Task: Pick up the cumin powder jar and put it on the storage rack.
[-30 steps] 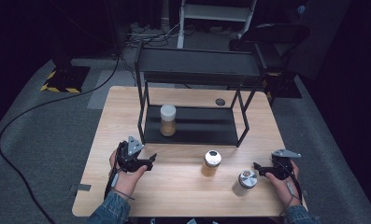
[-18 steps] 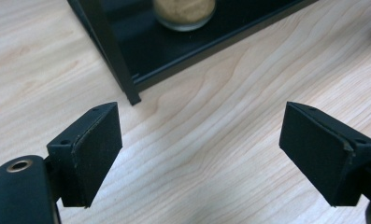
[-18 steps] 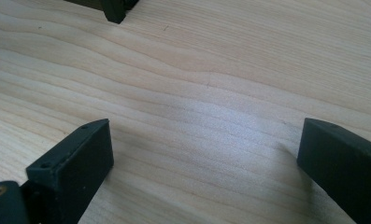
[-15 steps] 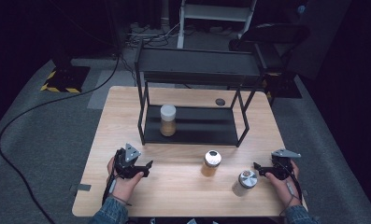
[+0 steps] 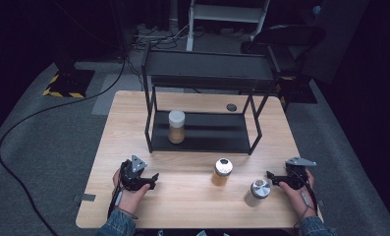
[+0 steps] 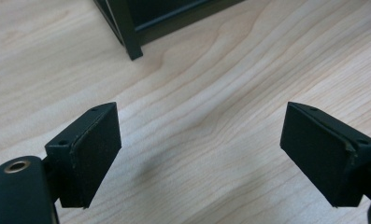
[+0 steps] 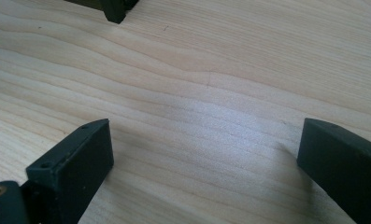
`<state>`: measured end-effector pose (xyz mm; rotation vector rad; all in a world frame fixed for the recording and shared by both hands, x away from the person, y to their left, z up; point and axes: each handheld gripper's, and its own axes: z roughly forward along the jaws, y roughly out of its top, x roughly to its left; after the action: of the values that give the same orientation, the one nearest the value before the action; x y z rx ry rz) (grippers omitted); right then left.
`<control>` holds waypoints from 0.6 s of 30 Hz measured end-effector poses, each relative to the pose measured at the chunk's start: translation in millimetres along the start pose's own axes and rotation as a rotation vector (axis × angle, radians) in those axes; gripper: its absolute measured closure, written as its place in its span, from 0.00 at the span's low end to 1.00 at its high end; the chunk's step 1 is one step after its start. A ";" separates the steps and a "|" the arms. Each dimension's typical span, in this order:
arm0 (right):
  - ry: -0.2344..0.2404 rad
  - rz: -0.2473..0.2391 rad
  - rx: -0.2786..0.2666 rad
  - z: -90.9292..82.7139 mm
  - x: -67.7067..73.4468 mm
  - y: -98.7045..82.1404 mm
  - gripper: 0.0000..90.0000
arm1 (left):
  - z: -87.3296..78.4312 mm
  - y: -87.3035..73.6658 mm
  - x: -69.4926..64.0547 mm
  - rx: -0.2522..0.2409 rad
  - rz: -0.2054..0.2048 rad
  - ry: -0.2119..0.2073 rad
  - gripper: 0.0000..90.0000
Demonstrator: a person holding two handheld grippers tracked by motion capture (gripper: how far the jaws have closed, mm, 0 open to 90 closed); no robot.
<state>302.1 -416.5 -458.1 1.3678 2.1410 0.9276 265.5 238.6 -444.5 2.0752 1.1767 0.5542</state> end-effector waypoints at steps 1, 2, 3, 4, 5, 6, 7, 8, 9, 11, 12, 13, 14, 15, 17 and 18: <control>0.000 0.000 0.000 0.0 0.0 0.0 0.04 | 0.3 -0.2 0.3 0.001 0.001 0.001 0.13; 0.000 0.000 0.000 0.0 0.0 0.0 0.04 | 0.7 -0.3 0.5 0.005 -0.001 0.002 0.13; 0.000 0.000 0.000 0.0 0.0 0.0 0.04 | 1.4 -0.2 0.8 0.010 -0.001 0.002 0.13; 0.000 0.000 0.000 0.0 0.0 0.0 0.04 | 2.3 -0.5 0.8 0.015 -0.003 0.004 0.12; 0.000 0.000 0.000 0.0 0.0 0.0 0.04 | 3.2 -0.6 0.9 0.022 -0.002 0.004 0.12; 0.000 0.000 0.000 0.0 0.0 0.0 0.04 | 4.3 0.0 0.9 0.032 -0.002 0.005 0.12; 0.000 0.000 0.000 0.0 0.0 0.0 0.04 | 5.4 1.4 0.8 0.047 -0.002 0.006 0.11; 0.000 0.000 0.000 0.0 -0.1 0.0 0.04 | 6.1 1.9 0.4 0.055 -0.004 0.007 0.10; 0.000 0.000 0.000 0.0 0.0 0.0 0.04 | 6.9 1.4 0.6 0.058 -0.002 0.006 0.10; 0.000 0.000 0.000 0.0 -0.1 0.0 0.04 | 8.1 -3.6 5.1 0.043 -0.026 -0.011 0.10; 0.000 0.000 0.000 0.0 -0.1 0.0 0.04 | 8.9 -4.5 7.4 0.042 -0.044 -0.017 0.08; 0.000 0.001 0.000 -0.1 0.0 0.0 0.04 | 9.1 -4.4 7.3 0.044 -0.048 -0.012 0.07; 0.000 0.000 0.000 0.0 0.0 0.0 0.04 | 9.2 -4.1 7.1 0.046 -0.048 -0.010 0.06; 0.000 0.000 0.000 0.0 -0.1 0.0 0.04 | 9.1 -3.9 7.0 0.047 -0.047 -0.010 0.06; 0.000 0.000 0.000 0.0 0.0 0.0 0.04 | 9.1 -3.9 6.9 0.047 -0.047 -0.009 0.05; 0.000 0.000 0.000 0.0 0.0 -0.1 0.04 | 9.1 -4.0 6.9 0.047 -0.048 -0.010 0.05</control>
<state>302.0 -416.5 -458.1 1.3682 2.1410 0.9278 272.6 242.7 -453.4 2.0810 1.2419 0.4978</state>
